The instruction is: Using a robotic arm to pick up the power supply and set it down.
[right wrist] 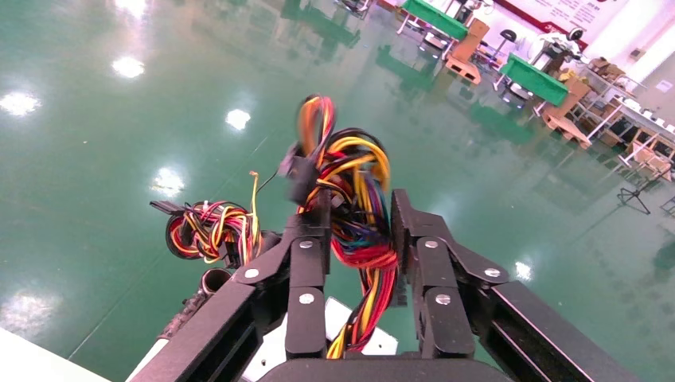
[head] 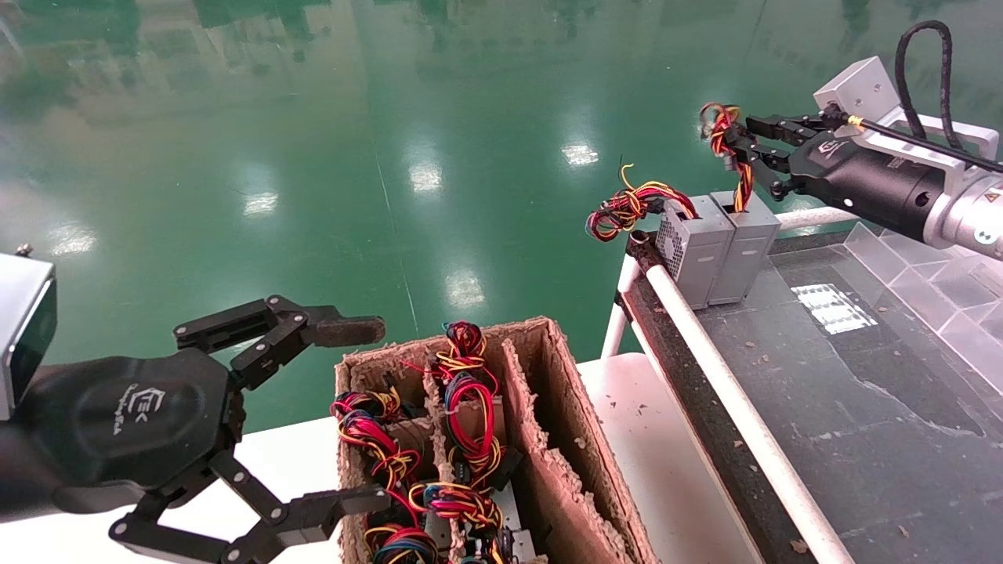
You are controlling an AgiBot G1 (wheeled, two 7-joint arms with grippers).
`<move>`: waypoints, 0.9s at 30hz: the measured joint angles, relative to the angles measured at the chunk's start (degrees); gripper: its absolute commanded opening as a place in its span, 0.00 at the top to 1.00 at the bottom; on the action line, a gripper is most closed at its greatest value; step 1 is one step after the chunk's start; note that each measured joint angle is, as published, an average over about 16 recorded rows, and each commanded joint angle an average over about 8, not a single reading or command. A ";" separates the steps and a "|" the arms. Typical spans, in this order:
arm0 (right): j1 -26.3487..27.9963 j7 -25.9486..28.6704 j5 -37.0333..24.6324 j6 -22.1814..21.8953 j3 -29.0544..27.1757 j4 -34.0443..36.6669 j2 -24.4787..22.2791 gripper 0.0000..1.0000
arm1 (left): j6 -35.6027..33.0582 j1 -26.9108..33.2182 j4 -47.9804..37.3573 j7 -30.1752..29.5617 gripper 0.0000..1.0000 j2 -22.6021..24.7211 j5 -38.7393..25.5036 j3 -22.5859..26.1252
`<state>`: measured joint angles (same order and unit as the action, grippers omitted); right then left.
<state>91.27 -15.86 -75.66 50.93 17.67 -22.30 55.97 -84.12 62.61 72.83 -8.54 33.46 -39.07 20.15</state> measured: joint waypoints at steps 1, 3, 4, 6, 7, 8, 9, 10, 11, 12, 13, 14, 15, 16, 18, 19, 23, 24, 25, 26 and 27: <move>0.13 0.00 -0.03 0.19 0.04 0.23 -0.02 0.00 | 0.00 0.00 0.00 0.00 0.00 0.00 0.00 0.00; 0.40 0.04 -0.11 0.58 0.14 0.71 -0.05 0.00 | 0.00 0.00 0.00 0.00 0.00 0.00 0.00 0.00; 0.54 0.12 -0.15 0.79 0.18 0.98 -0.07 0.00 | 0.00 0.00 0.00 0.00 0.00 0.00 0.00 0.00; 0.84 0.41 -0.06 1.31 0.19 1.54 -0.10 0.00 | 0.00 0.00 0.00 0.00 0.00 0.00 0.00 0.01; 0.98 0.57 -0.01 1.54 0.18 1.81 -0.11 0.00 | 0.00 0.00 0.00 0.00 0.00 0.00 0.00 0.01; 1.11 0.74 0.11 1.88 0.15 2.06 -0.13 0.00 | 0.00 0.00 0.00 0.00 0.00 0.00 0.00 0.01; 1.25 0.99 0.18 2.13 0.10 2.34 -0.16 0.00 | 0.00 0.00 0.00 0.00 0.00 0.00 0.01 0.01; 1.37 1.25 0.27 2.38 0.06 2.58 -0.19 0.00 | 0.00 0.00 0.00 0.00 0.00 0.00 0.01 0.01; 1.45 1.55 0.40 2.65 0.01 2.76 -0.25 0.00 | 0.01 0.00 0.00 0.01 0.00 0.00 0.01 0.01; 1.50 1.86 0.55 2.94 -0.03 2.87 -0.32 0.00 | 0.01 0.00 -0.01 0.01 0.00 -0.01 0.01 0.01; 1.50 2.20 0.74 3.25 -0.08 2.90 -0.42 0.00 | 0.01 0.00 -0.01 0.01 0.00 -0.01 0.01 0.01; 1.46 2.55 0.96 3.58 -0.13 2.85 -0.53 0.00 | 0.01 0.00 -0.01 0.01 0.00 -0.01 0.01 0.01; 1.38 2.92 1.23 3.93 -0.19 2.73 -0.67 0.00 | 0.01 0.00 -0.01 0.01 0.00 -0.01 0.01 0.01; 1.25 3.30 1.53 4.29 -0.26 2.53 -0.82 0.00 | 0.01 0.00 -0.01 0.01 0.00 -0.01 0.01 0.01; 0.85 4.10 2.27 5.04 -0.42 1.91 -1.18 0.00 | 0.01 -0.01 -0.02 0.01 0.00 -0.01 0.01 0.01; 0.58 4.51 2.69 5.45 -0.51 1.47 -1.40 0.00 | 0.01 -0.01 -0.02 0.01 0.00 -0.01 0.01 0.01; -0.95 6.04 4.48 7.17 -0.74 -1.13 -2.48 0.00 | 0.01 -0.01 -0.03 0.02 0.00 -0.01 0.02 0.01; -1.42 6.45 4.94 7.54 -0.76 -1.92 -2.79 0.00 | 0.01 -0.01 -0.03 0.02 0.00 -0.01 0.02 0.01; -1.94 6.83 5.47 8.04 -0.78 -2.83 -3.13 0.00 | 0.01 -0.01 -0.04 0.02 0.00 -0.01 0.02 0.01; -2.47 7.21 6.01 8.55 -0.79 -3.76 -3.47 0.00 | 0.01 -0.01 -0.04 0.02 0.00 -0.01 0.02 0.01; -3.02 7.59 6.57 9.08 -0.81 -4.71 -3.82 0.00 | 0.01 0.00 -0.04 0.02 0.00 -0.01 0.02 0.01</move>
<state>88.26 -8.27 -69.09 60.00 16.86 -27.01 52.15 -84.12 62.60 72.80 -8.52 33.45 -39.05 20.17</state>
